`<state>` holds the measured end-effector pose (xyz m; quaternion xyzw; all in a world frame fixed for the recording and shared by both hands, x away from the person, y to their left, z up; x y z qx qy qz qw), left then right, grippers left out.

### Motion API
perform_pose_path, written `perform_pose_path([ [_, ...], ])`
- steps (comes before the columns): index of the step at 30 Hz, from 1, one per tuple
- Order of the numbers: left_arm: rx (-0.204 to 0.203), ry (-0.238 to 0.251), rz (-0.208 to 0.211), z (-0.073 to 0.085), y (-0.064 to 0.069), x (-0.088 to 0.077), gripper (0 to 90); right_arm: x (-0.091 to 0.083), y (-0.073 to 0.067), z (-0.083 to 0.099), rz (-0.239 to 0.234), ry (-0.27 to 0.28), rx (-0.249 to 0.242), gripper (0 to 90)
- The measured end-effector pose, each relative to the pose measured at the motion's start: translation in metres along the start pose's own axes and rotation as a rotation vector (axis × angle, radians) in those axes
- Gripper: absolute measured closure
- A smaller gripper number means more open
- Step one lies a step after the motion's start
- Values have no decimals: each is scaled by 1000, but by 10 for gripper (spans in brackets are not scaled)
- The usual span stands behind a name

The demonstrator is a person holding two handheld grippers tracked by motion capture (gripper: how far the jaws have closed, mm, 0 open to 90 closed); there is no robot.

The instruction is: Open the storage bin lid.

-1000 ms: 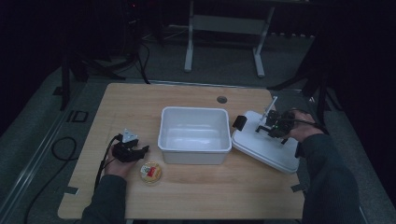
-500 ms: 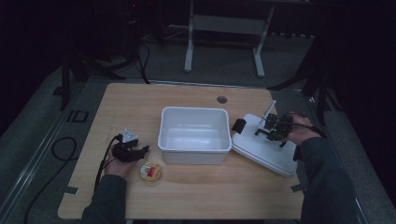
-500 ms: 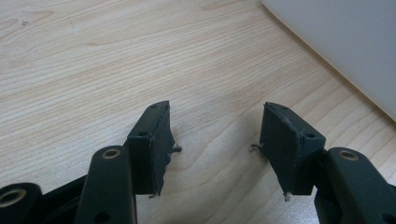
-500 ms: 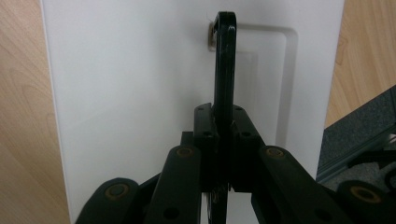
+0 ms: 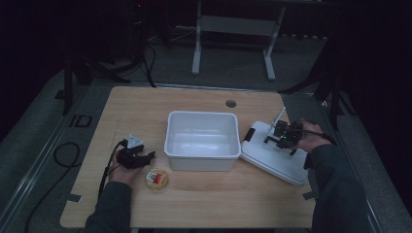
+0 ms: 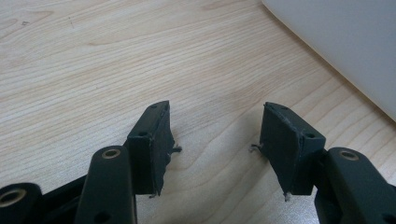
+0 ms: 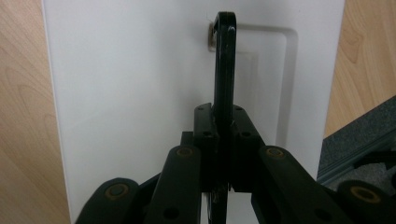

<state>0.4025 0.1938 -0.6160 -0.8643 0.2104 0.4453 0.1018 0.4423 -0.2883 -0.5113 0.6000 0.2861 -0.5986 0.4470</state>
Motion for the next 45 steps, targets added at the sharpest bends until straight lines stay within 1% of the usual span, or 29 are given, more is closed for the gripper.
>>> perform_pose_path([
  [11,-1,0,0,0,0,0,435,14,-4,-1,-19,-5,2,841],
  [23,-1,0,-1,0,0,0,436,25,-7,-2,-25,-16,1,841],
  [45,0,0,-1,0,0,0,436,38,-10,-2,-26,-13,15,840],
])
Point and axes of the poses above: each handheld gripper's, and its own axes: x roughly forward along the jaws, z roughly out of its underside, y roughly to its right, the point moved 8 cm from there along x, roughly forward along the jaws, and after that the axes turned 12 degrees about -y, right-handed, at the moved point
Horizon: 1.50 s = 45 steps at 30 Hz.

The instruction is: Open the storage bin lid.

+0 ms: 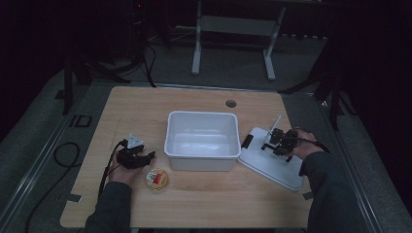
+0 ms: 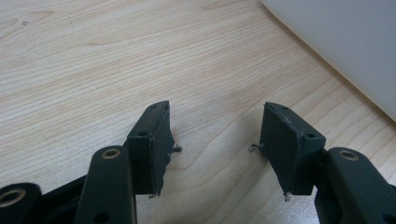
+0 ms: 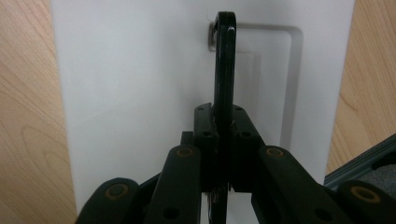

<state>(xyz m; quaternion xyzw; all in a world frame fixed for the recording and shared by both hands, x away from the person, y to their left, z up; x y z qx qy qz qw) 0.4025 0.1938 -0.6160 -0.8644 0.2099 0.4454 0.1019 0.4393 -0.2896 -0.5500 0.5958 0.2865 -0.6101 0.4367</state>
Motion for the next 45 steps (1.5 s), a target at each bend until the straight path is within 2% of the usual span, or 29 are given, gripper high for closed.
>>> perform_pose_path([
  [6,0,0,0,0,0,0,435,0,-2,0,-4,8,-2,832],
  [9,0,0,0,0,0,0,435,0,-7,1,-36,18,-15,762],
  [20,0,1,-1,0,0,0,434,-5,-11,0,-43,72,3,562],
  [27,0,1,-1,0,0,0,436,-15,-11,0,-1,116,16,523],
  [33,0,1,-1,0,0,0,436,-26,-11,0,25,161,19,525],
  [45,-5,2,-5,0,1,0,435,-40,-24,-2,72,238,30,530],
])
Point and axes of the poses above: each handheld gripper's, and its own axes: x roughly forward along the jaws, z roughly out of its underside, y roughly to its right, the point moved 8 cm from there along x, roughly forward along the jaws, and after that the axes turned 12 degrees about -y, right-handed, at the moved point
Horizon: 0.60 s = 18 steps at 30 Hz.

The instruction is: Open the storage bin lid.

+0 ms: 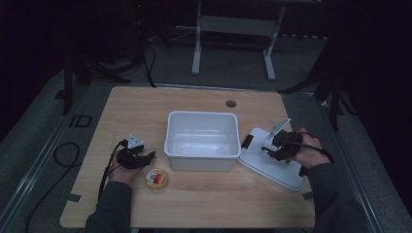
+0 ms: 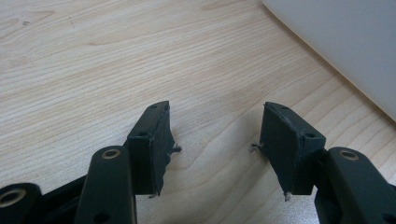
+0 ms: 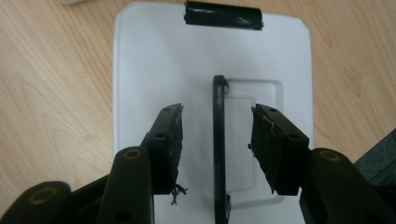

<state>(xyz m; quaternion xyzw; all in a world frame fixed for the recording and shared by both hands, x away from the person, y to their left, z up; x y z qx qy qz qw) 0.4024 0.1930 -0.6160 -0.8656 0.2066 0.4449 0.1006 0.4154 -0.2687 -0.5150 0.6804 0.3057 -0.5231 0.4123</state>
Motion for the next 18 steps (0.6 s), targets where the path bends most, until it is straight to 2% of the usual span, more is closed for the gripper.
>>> perform_pose_path([
  [13,8,-22,11,0,2,-2,475,3,-25,-6,19,60,-10,532],
  [18,28,-31,22,0,7,-4,499,6,-37,-12,21,73,-23,531],
])
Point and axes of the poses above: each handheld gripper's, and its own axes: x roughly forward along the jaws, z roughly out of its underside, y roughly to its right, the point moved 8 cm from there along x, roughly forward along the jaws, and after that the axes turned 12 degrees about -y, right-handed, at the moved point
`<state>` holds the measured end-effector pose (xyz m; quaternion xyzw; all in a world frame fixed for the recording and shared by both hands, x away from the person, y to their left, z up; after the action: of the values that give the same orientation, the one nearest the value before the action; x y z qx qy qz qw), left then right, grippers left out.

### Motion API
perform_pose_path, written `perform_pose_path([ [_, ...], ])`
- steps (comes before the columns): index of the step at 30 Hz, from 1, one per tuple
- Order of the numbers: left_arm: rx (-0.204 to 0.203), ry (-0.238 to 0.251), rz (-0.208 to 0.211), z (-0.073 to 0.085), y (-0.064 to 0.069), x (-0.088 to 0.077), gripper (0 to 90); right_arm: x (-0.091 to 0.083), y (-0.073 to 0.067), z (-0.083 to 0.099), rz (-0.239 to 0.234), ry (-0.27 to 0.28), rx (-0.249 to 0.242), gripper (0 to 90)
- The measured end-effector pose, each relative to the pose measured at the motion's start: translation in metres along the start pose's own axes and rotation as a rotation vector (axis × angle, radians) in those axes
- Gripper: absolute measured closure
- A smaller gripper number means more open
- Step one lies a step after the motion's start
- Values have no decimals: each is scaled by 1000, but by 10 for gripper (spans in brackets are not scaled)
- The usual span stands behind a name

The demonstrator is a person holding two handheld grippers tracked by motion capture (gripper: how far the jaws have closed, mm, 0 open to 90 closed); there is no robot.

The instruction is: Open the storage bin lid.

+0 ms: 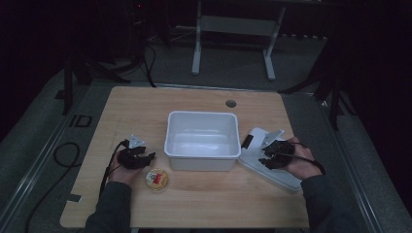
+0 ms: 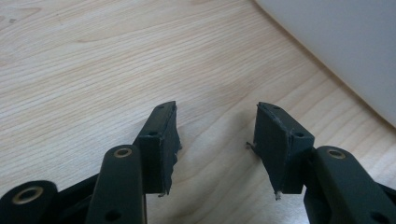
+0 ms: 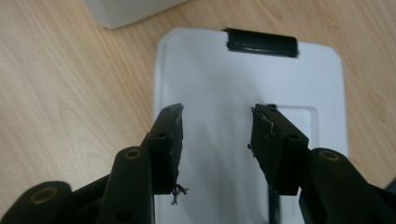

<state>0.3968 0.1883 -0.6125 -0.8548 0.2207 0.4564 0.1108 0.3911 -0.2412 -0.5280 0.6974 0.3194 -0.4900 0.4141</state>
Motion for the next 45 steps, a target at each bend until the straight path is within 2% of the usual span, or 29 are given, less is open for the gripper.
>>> perform_pose_path([
  [11,29,25,9,-3,8,-11,510,6,-23,-2,-11,61,27,527],
  [23,69,41,3,-7,17,-22,518,19,-45,-6,-27,142,94,510],
  [28,66,41,4,-7,17,-22,509,29,-56,-9,-44,155,107,498],
  [38,62,51,4,-8,15,-24,499,35,-76,-16,-54,201,114,496],
  [42,64,51,8,-9,17,-25,498,40,-87,-19,-72,202,104,491],
  [45,63,53,10,-9,18,-25,496,44,-91,-21,-74,216,119,492],
])
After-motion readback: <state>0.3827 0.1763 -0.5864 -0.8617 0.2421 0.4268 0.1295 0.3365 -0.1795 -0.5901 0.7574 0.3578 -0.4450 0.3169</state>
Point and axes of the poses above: each handheld gripper's, and its own axes: x roughly forward along the jaws, z roughly out of its underside, y roughly to its right, the point moved 8 cm from there along x, roughly forward along the jaws, and after that the axes turned 12 degrees about -y, right-handed, at the moved point
